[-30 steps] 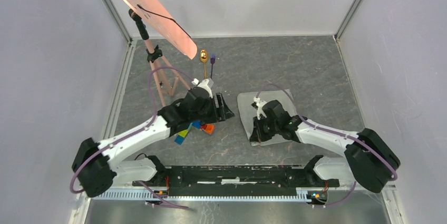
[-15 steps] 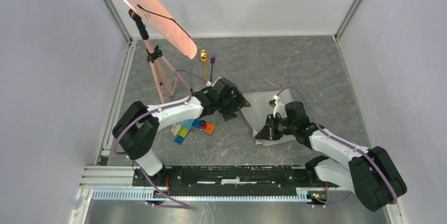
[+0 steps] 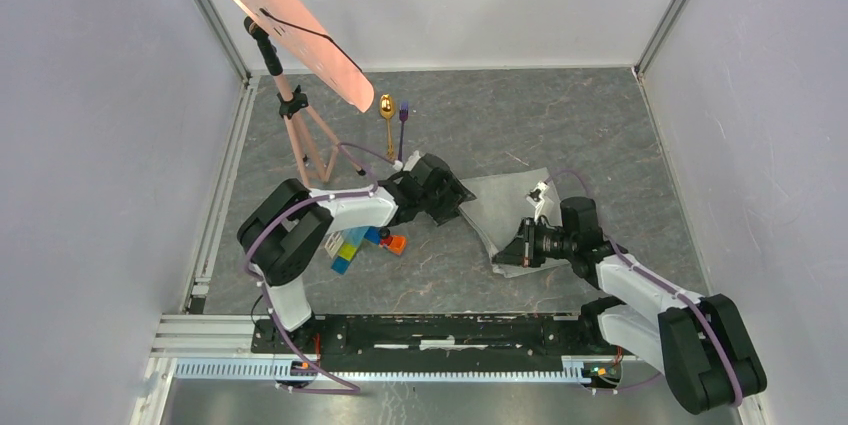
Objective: Fold the napkin into a case and place the utensils inside
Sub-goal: Pick up the lower triangle-folded napkin from the center of the board, then fold the lower triangle-folded napkin at the center of the board.
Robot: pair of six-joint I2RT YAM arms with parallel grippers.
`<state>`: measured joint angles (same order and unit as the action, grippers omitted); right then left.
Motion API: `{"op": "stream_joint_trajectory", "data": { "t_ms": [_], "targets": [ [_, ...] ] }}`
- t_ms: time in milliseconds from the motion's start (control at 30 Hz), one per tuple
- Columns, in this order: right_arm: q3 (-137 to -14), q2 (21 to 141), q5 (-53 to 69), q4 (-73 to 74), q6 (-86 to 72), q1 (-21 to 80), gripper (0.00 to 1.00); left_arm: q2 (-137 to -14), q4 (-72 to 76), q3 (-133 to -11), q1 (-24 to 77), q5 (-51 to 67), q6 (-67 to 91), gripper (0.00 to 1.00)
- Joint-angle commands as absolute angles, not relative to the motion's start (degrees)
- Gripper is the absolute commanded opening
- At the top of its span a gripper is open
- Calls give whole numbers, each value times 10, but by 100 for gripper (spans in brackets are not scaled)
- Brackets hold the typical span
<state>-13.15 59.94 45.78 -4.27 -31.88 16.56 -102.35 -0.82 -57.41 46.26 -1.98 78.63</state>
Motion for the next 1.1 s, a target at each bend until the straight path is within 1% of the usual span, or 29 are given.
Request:
{"op": "stream_joint_trajectory", "data": {
  "t_ms": [0, 67, 267, 333, 400, 467, 567, 600, 733, 867, 967, 1067],
  "targets": [
    [-125, 582, 493, -71, -324, 152, 0, -1038, 133, -528, 453, -41, 817, 67],
    [-125, 580, 498, -71, -325, 148, 0, -1043, 174, -511, 449, -38, 814, 64],
    [-122, 577, 506, -74, -326, 145, 0, -1062, 193, -511, 441, -46, 791, 55],
    [-121, 577, 509, -75, -324, 144, 0, -1074, 209, -511, 436, -42, 780, 54],
    [-120, 577, 512, -75, -322, 144, 0, -1083, 226, -511, 433, -38, 776, 50],
    [-118, 575, 515, -73, -321, 145, 0, -1088, 249, -503, 432, -39, 773, 44],
    [-116, 571, 516, -56, -307, 145, 0, -1077, 271, -486, 429, -50, 760, 28],
    [-114, 567, 515, -49, -303, 145, 0, -1069, 266, -481, 428, -59, 752, 21],
    [-96, 553, 515, -45, -301, 157, 0, -1011, 220, -455, 424, -92, 718, 15],
    [-79, 550, 505, -70, -323, 202, 0, -944, 168, -417, 420, -113, 713, 3],
    [-68, 546, 503, -112, -357, 236, 0, -889, 88, -407, 421, -147, 717, 2],
    [-63, 545, 511, -126, -366, 243, 0, -849, -14, -428, 428, -193, 729, 2]
  ]
}}
